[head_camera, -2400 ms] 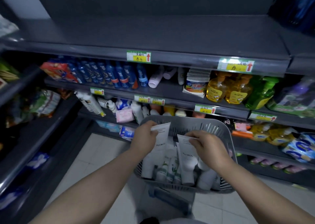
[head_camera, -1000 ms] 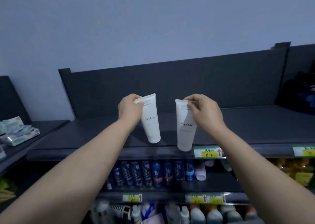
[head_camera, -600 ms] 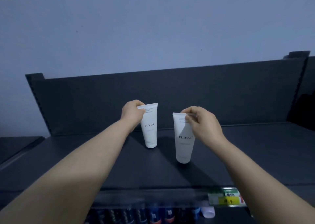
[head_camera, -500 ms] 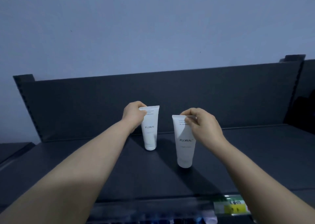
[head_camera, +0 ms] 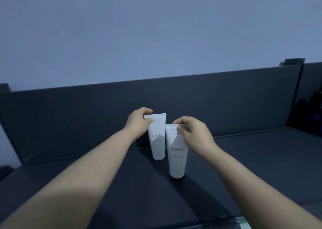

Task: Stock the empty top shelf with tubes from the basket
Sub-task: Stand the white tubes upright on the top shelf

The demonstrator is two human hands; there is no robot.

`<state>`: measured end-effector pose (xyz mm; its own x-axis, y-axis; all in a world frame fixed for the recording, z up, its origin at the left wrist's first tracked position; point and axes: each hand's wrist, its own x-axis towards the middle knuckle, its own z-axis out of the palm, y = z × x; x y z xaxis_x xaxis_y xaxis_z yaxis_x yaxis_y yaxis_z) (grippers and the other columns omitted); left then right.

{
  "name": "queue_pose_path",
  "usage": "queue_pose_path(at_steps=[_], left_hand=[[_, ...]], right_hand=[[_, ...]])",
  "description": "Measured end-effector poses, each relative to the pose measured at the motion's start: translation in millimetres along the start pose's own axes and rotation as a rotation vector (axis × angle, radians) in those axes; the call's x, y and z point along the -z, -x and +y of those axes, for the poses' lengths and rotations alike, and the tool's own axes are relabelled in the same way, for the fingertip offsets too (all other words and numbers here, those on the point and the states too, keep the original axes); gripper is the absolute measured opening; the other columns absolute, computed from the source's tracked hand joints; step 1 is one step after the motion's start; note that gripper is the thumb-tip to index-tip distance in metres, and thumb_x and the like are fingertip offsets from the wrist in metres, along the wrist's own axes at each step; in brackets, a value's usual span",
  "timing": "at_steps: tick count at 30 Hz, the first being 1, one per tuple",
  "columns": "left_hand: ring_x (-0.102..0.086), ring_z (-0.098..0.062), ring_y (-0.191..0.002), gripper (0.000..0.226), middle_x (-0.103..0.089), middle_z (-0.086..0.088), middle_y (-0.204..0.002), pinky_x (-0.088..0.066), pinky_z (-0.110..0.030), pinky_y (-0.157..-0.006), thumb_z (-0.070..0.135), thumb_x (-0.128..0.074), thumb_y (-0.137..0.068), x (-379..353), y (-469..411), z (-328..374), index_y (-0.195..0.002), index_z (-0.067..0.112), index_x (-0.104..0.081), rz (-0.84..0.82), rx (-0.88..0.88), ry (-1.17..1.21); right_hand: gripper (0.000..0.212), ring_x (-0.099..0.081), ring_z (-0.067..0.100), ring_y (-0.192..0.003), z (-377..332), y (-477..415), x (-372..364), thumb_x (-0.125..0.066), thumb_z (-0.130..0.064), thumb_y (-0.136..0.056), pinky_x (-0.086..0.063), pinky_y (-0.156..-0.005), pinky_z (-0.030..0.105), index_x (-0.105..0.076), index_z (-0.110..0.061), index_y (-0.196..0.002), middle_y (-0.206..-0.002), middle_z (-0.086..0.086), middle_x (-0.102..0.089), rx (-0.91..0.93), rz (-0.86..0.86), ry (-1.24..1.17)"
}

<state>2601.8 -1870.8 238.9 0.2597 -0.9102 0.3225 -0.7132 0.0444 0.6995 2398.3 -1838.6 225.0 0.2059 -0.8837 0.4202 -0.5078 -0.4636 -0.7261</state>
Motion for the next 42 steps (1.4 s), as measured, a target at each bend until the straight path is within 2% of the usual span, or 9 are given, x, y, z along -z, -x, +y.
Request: queue_pose_path(at_steps=[3, 7, 12, 16, 20, 23, 26, 32, 42], left_hand=[[-0.049, -0.021, -0.127, 0.046, -0.051, 0.0, -0.139, -0.044, -0.039, -0.104, 0.015, -0.054, -0.092, 16, 9, 0, -0.135, 0.028, -0.049, 0.039, -0.051, -0.275], [-0.032, -0.024, -0.137, 0.05, -0.039, -0.001, -0.149, -0.04, -0.039, -0.102, 0.013, -0.05, -0.095, 35, 27, 1, -0.143, 0.024, -0.04, 0.057, -0.1, -0.571], [-0.03, -0.023, -0.138, 0.049, -0.036, 0.0, -0.15, -0.04, -0.037, -0.1, 0.012, -0.049, -0.095, 47, 50, -1, -0.142, 0.022, -0.04, 0.068, -0.05, -0.616], [-0.031, -0.021, -0.137, 0.047, -0.037, 0.002, -0.15, -0.041, -0.036, -0.099, 0.013, -0.049, -0.096, 48, 69, 2, -0.141, 0.023, -0.041, 0.087, 0.005, -0.615], [-0.031, -0.021, -0.137, 0.047, -0.037, 0.002, -0.149, -0.042, -0.036, -0.099, 0.013, -0.049, -0.096, 42, 93, 7, -0.141, 0.023, -0.041, 0.087, 0.043, -0.625], [-0.031, -0.023, -0.137, 0.047, -0.037, 0.001, -0.149, -0.042, -0.04, -0.103, 0.015, -0.05, -0.096, 37, 112, 9, -0.142, 0.021, -0.04, 0.061, 0.046, -0.674], [-0.032, -0.025, -0.136, 0.047, -0.039, 0.0, -0.147, -0.04, -0.042, -0.105, 0.019, -0.051, -0.095, 33, 132, 11, -0.141, 0.019, -0.041, 0.021, 0.052, -0.766], [-0.031, -0.026, -0.136, 0.041, -0.042, -0.003, -0.142, -0.031, -0.047, -0.111, 0.025, -0.052, -0.095, 31, 170, 21, -0.135, 0.017, -0.046, -0.004, -0.046, -0.955], [-0.032, -0.026, -0.136, 0.059, -0.038, -0.003, -0.146, -0.033, -0.046, -0.112, 0.03, -0.054, -0.094, 4, 286, 38, -0.146, 0.018, -0.028, -0.114, -0.178, -0.746]], right_hand=[[0.021, -0.061, 0.01, -0.099, -3, -6, -12, -0.048, -0.017, -0.093, -0.052, -0.082, 0.034, -0.065, -0.03, -0.094, -0.104, -0.012, -0.067, 0.018, -0.034, 0.031], [0.021, -0.059, 0.013, -0.103, -9, -18, -27, -0.047, -0.018, -0.094, -0.049, -0.08, 0.032, -0.063, -0.028, -0.103, -0.111, -0.009, -0.065, 0.048, -0.066, 0.05], [0.024, -0.057, 0.019, -0.104, -12, -34, -41, -0.044, -0.017, -0.096, -0.053, -0.081, 0.039, -0.062, -0.028, -0.108, -0.114, -0.004, -0.06, 0.066, -0.129, 0.045], [0.024, -0.055, 0.018, -0.106, -11, -39, -46, -0.044, -0.015, -0.096, -0.048, -0.081, 0.034, -0.063, -0.024, -0.109, -0.116, -0.002, -0.055, 0.124, -0.138, 0.044], [0.025, -0.054, 0.021, -0.107, -7, -34, -45, -0.044, -0.018, -0.096, -0.047, -0.082, 0.035, -0.062, -0.025, -0.112, -0.111, -0.002, -0.052, 0.167, -0.144, 0.07], [0.033, -0.046, 0.026, -0.12, -4, -27, -35, -0.046, -0.025, -0.095, -0.044, -0.096, 0.042, -0.053, -0.025, -0.127, -0.127, 0.005, -0.049, 0.203, -0.137, 0.148], [0.042, -0.041, 0.028, -0.126, -2, -15, -18, -0.047, -0.03, -0.095, -0.038, -0.099, 0.046, -0.044, -0.022, -0.136, -0.137, 0.008, -0.043, 0.224, -0.086, 0.235], [0.047, -0.039, 0.029, -0.126, 17, 35, 13, -0.048, -0.033, -0.095, -0.036, -0.098, 0.047, -0.037, -0.019, -0.139, -0.14, 0.006, -0.041, 0.258, -0.045, 0.436], [0.05, -0.036, 0.03, -0.131, 41, 192, 48, -0.045, -0.034, -0.097, -0.035, -0.1, 0.047, -0.031, -0.019, -0.143, -0.146, 0.007, -0.036, 0.167, -0.14, 0.626]])
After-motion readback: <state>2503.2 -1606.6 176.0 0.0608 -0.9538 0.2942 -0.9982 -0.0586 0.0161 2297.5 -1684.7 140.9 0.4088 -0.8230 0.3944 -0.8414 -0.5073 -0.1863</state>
